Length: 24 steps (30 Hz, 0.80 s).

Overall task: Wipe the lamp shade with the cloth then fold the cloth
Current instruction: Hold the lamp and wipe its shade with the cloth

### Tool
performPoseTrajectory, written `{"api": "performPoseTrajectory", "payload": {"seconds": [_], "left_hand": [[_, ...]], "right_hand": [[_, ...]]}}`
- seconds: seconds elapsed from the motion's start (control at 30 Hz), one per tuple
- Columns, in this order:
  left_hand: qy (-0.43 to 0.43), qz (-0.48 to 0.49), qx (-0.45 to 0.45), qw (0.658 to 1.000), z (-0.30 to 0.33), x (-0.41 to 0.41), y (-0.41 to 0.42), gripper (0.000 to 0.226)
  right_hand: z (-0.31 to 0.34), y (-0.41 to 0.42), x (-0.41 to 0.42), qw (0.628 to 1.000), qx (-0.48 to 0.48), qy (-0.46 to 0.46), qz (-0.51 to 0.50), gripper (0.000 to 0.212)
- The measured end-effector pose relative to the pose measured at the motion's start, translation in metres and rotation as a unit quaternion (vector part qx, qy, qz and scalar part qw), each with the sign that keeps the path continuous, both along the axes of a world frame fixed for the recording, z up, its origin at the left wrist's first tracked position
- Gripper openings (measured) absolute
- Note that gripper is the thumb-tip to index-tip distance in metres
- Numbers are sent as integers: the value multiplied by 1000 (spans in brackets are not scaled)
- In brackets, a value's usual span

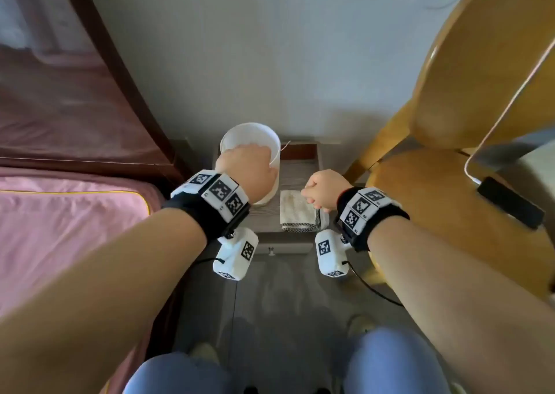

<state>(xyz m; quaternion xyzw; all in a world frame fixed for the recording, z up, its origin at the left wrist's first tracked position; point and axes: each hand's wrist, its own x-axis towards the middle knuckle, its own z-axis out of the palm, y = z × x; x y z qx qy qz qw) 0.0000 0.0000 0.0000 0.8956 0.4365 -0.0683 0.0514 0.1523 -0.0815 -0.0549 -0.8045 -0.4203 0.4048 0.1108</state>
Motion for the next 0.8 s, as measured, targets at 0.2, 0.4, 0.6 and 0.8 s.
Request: {"api": "performPoseTrajectory", "payload": {"seconds": [0.2,0.4,0.6,0.8], "left_hand": [[-126,-59,103,985,-62,3,6,47],[-201,-61,153,966,-89,11,15,54],[-219,-61,237,945,-109,14,22,46],[-190,-13,234,953,-122,4,18,32]], "right_hand": [[-83,26,-14,993,9,-81,85,22],[-147,43,-12,983,-7,-129,130,33],[-182,46,-9,981,20,-140,137,26],[-189,45,-13,979,36,-162,115,26]]}}
